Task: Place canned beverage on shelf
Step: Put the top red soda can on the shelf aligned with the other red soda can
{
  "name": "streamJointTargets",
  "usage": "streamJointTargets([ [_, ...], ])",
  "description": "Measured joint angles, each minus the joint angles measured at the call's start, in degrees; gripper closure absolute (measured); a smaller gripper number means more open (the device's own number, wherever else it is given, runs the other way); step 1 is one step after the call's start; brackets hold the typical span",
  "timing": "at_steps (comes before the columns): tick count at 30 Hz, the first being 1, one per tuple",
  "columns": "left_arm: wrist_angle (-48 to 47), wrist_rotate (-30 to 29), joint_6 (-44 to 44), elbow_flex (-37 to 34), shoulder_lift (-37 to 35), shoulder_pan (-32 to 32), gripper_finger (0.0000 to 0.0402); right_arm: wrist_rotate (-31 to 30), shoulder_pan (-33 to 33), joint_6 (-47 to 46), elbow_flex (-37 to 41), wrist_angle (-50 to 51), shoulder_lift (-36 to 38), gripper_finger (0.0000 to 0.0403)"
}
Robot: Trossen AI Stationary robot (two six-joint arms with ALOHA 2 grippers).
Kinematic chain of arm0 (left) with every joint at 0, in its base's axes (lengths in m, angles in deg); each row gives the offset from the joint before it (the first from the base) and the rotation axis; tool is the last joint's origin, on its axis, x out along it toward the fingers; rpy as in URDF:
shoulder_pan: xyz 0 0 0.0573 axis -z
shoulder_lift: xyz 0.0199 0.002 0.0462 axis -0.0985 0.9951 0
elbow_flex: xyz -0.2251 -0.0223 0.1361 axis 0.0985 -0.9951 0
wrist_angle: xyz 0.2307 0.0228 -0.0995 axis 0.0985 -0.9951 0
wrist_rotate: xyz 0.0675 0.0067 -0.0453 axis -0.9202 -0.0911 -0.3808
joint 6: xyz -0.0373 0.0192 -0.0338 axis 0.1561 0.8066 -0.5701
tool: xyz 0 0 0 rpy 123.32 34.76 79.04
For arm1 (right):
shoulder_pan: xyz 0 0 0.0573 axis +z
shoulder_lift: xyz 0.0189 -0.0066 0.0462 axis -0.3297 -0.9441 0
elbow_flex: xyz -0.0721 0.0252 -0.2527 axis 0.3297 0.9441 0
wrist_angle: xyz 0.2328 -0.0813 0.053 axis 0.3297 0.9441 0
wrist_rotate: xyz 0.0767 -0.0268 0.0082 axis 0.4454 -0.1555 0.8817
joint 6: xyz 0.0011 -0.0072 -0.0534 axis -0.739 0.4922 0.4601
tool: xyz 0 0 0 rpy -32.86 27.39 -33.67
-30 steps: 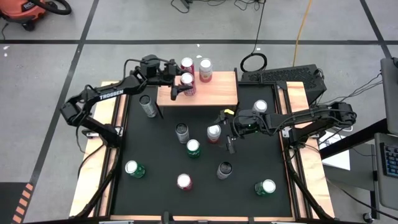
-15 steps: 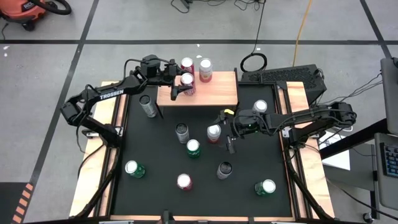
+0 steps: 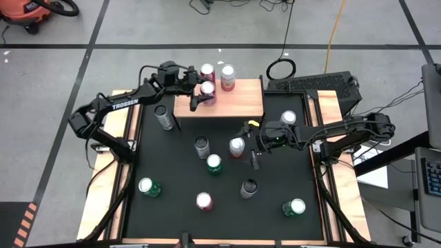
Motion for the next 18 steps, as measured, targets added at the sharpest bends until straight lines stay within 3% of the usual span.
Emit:
streamJointTargets([
  [18, -0.2, 0.1, 1.6, 0.0, 0.4, 0.0, 0.0096, 0.0, 0.0, 0.0, 0.0, 0.0, 0.0, 0.0014],
])
